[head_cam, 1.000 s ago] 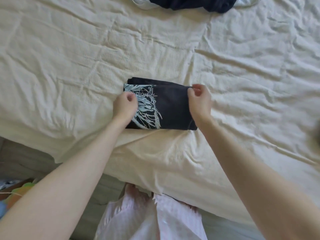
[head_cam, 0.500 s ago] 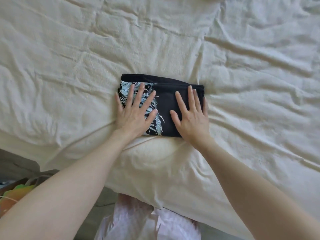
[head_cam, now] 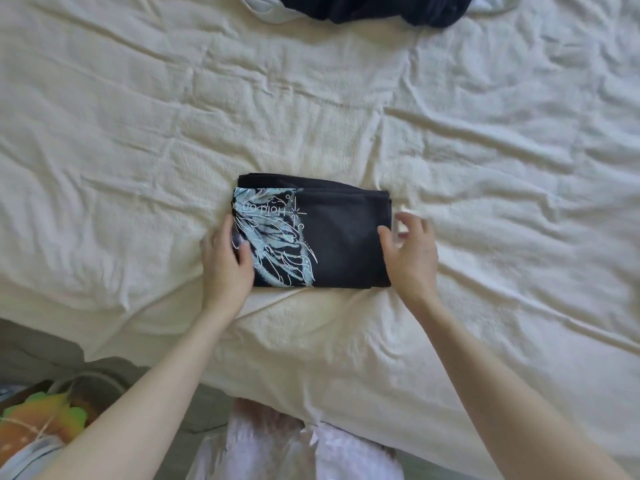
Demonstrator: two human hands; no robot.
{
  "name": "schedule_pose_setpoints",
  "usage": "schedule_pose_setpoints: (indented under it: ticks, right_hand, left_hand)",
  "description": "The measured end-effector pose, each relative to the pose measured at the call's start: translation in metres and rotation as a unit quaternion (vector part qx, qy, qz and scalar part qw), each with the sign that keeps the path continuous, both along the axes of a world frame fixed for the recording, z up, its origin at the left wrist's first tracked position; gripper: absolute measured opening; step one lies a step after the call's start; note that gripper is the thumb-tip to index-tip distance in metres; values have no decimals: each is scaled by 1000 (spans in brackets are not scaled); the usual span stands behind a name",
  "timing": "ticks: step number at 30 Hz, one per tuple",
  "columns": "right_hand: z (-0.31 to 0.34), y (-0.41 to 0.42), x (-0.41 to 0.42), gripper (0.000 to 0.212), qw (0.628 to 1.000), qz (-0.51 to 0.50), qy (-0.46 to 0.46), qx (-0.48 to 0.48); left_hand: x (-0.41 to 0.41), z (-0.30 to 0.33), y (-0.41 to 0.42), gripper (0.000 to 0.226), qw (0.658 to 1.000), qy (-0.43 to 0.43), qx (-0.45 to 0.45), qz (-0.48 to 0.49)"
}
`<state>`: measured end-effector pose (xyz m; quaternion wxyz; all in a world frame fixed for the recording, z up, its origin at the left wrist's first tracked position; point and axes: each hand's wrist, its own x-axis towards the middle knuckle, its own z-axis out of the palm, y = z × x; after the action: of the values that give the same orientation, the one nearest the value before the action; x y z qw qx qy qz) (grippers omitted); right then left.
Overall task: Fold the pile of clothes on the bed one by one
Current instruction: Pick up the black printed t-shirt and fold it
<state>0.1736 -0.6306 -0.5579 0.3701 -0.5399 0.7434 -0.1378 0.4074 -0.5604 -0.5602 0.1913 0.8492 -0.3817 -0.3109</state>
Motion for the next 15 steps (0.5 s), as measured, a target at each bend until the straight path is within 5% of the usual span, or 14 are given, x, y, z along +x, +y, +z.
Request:
schedule_pose_setpoints:
  ticks: [3,5,9,15]
  right_hand:
    - [-2,-23,-9,39,930,-196,-206,231]
    - [-4,-37,-17,33,888,-182,-284,313]
    - [-4,-48,-23,21,848,-153,-320,394]
    - [23,-34,-25,23,842,-166,-319,402]
  left_hand:
    - [13,-3,-8,37,984,102,66,132]
    - [18,-6,-17,33,977,153,97,109]
    - [27,0,-32,45,949,251,137,134]
    - [33,36,-25,12,910,361,120,165]
